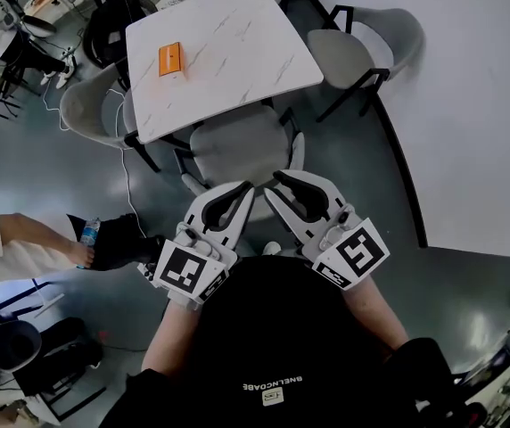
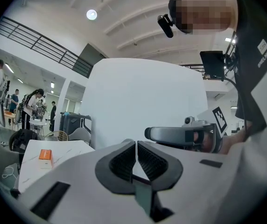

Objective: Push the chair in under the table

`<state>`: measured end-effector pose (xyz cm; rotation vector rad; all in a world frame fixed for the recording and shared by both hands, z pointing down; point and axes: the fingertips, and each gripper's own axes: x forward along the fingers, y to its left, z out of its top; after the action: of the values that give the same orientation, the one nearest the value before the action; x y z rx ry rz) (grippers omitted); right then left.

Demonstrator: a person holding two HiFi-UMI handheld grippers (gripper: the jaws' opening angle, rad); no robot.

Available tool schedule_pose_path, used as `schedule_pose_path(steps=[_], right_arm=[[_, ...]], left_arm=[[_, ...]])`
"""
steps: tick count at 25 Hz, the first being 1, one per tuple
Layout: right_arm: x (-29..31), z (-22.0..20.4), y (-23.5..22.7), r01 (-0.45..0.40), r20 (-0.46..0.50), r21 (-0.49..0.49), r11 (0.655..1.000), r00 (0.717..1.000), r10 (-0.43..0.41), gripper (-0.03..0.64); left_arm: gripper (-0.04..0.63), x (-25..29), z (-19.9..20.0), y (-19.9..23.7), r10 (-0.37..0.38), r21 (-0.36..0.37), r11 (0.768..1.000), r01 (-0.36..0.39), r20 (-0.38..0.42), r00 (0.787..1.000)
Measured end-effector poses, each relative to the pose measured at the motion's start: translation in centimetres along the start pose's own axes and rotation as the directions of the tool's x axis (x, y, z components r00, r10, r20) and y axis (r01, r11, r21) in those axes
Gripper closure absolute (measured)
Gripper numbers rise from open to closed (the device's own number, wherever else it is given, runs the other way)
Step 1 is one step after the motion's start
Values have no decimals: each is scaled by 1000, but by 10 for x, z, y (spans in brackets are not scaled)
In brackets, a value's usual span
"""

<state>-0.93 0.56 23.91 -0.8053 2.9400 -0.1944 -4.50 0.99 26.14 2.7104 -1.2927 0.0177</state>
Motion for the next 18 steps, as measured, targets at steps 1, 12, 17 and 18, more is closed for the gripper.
schedule_pose_path(steps=[1, 12, 17, 18], right_arm=[[0, -1, 0, -4, -2, -4, 1000, 1000, 4, 526], [-1, -4, -4, -8, -6, 11, 1000, 1000, 8, 528], [-1, -5, -3, -13, -8, 18, 1000, 1000, 13, 529], [-1, -5, -2, -15, -9, 17, 1000, 1000, 15, 528]], left_arm=[[577, 1, 0, 1, 5, 1, 1000, -5, 0, 1000], [578, 1, -3, 2, 20, -10, 1000, -20, -1, 1000], [578, 0, -2, 1, 25, -11, 1000, -26, -4, 1000], [578, 0, -3, 1, 28, -12, 1000, -28, -4, 1000]])
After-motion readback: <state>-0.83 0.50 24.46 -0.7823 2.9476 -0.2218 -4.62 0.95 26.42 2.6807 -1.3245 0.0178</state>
